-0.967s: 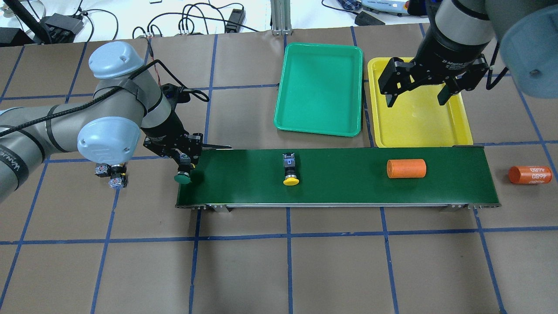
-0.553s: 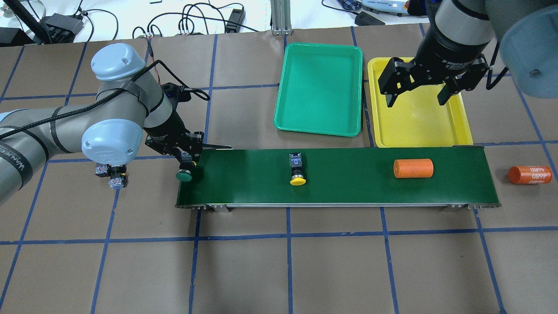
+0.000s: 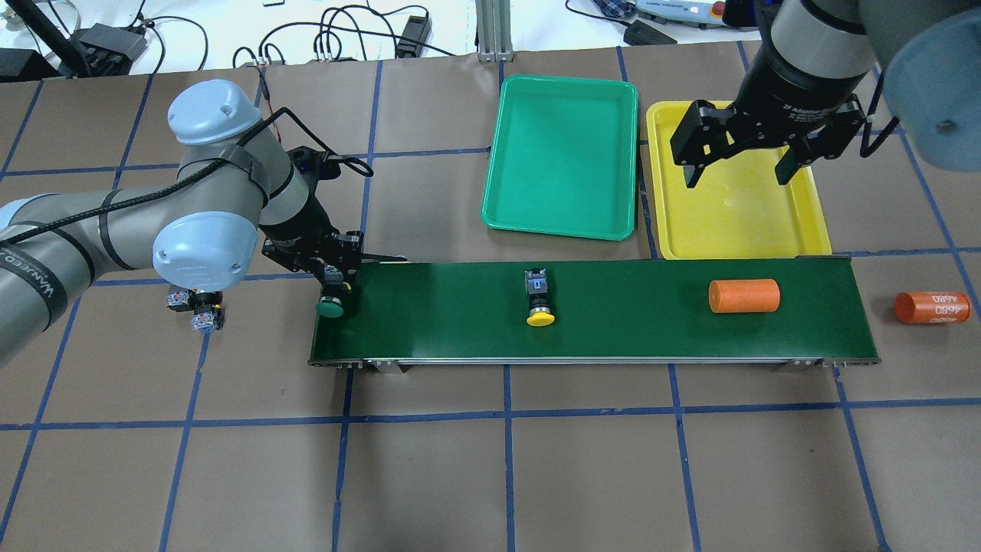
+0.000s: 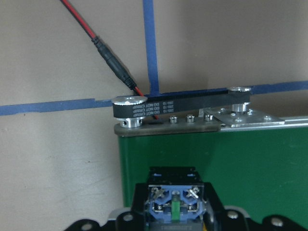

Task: Sort buttons by color to trays
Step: 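Place the green-capped button on the conveyor belt and release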

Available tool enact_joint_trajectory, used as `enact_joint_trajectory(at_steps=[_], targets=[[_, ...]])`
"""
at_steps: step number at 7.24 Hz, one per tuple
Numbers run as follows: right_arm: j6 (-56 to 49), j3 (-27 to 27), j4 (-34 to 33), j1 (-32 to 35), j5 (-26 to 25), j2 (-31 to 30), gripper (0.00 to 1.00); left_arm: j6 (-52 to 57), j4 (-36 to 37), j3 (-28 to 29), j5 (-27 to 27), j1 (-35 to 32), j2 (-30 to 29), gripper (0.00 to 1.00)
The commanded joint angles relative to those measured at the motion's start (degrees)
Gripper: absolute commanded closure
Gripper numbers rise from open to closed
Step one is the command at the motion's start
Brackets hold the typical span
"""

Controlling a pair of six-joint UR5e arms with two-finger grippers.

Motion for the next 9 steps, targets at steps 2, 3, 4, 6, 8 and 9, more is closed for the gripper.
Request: enact_joint_trajectory(at_steps=[2,3,4,6,8,9], targets=[[0.02,0.00,0.00,0.05,-0.02,0.02,0.00,-0.13,-0.38,-0.67,-0.36,-0.23,1.82,0.00],[-0.07,0.00,0.00,0.05,-0.02,0.03,0.00,-0.13,-0.99,0.11,-0.10,-0.31,3.31,0.00],[-0.07,0.00,0.00,0.05,-0.02,0.03,0.00,-0.04,-1.43,0.73,0.78,0.30,5.93,0.00],[-0.07,0.09,0.00,0.05,-0.02,0.03,0.00,1.10,-0.65,3.36,5.66,6.76,6.06,0.00],[0.02,1.32,-0.08,-0.04,0.06,-0.41,0.00,3.28,2.60,3.20,6.33,15.64,4.55,0.00],[0.02,1.41,-0.08,-0.04,0.15,-0.59,0.00,9.56,3.13,1.54,6.15,18.55,3.86,0.00]])
